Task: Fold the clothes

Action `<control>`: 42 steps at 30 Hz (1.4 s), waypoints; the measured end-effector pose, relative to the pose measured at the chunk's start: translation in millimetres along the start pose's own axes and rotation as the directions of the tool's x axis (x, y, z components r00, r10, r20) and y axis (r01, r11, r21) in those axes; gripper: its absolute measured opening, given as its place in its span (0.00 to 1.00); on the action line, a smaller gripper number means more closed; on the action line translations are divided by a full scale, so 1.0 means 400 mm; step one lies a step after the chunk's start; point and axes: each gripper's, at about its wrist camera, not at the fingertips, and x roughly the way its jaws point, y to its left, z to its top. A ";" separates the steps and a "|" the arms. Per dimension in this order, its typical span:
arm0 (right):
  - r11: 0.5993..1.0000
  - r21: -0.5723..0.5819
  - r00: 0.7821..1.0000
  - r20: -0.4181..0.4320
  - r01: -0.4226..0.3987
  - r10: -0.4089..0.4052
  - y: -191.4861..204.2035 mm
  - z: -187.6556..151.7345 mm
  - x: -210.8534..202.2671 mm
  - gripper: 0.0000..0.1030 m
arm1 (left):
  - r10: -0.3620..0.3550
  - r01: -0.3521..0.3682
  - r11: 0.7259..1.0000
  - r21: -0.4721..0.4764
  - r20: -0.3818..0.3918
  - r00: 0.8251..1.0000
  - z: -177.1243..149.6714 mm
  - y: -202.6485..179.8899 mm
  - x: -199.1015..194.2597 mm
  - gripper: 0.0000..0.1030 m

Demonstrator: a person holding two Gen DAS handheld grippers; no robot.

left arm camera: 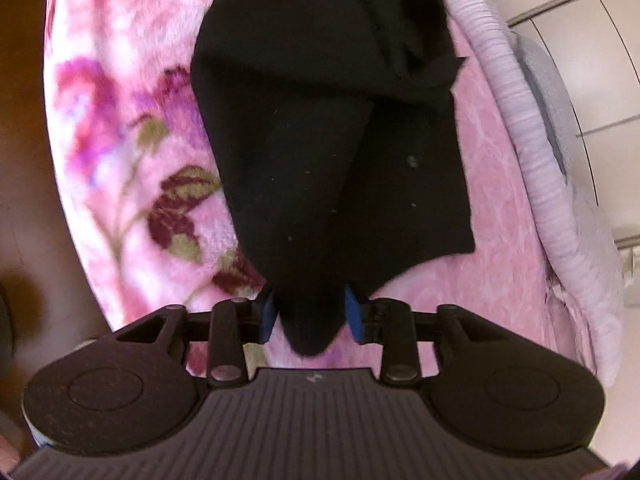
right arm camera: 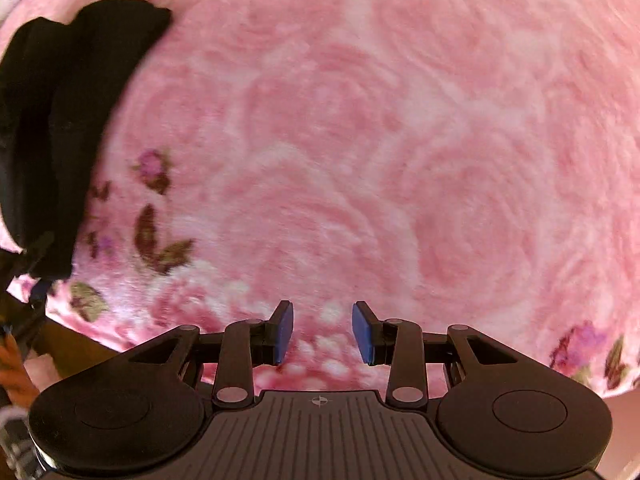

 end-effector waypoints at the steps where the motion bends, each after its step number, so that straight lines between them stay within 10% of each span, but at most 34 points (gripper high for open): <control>1: 1.000 0.000 1.000 -0.009 0.004 -0.004 0.001 -0.003 0.006 0.35 | 0.000 0.000 1.000 -0.007 -0.001 1.000 0.003 0.004 0.002 0.10; 7: 0.996 -0.081 1.000 -0.015 -0.024 0.023 0.049 0.000 0.010 0.35 | -0.054 0.038 0.994 0.107 0.144 0.988 0.013 0.045 -0.214 0.10; 10: 0.992 -0.116 0.998 0.001 -0.056 0.057 0.074 0.020 0.006 0.35 | 0.035 -0.055 0.994 0.098 0.197 0.980 0.046 0.130 -0.331 0.10; 14: 0.980 -0.127 0.986 0.030 -0.156 0.161 0.104 0.057 0.016 0.35 | 0.097 -0.100 0.995 0.012 0.132 0.986 0.056 0.230 -0.319 0.10; 21: 0.886 -0.081 0.880 0.109 -0.456 0.463 0.169 0.160 0.062 0.36 | 0.094 -0.084 0.993 -0.086 0.126 0.988 0.039 0.272 -0.226 0.15; 35: 0.758 -0.096 0.758 0.044 -0.645 0.651 0.289 0.297 0.262 0.40 | -0.006 0.043 0.977 -0.208 0.177 0.984 0.052 0.359 -0.166 0.25; 39: 0.774 -0.116 0.779 -0.003 -0.623 0.627 0.328 0.310 0.264 0.09 | -0.019 0.054 0.981 -0.184 0.190 0.982 0.066 0.329 -0.171 0.09; 42: 0.727 -0.079 0.730 -0.017 -0.682 0.683 0.317 0.313 0.217 0.08 | -0.019 0.042 0.993 -0.108 0.203 0.979 0.080 0.273 -0.221 0.08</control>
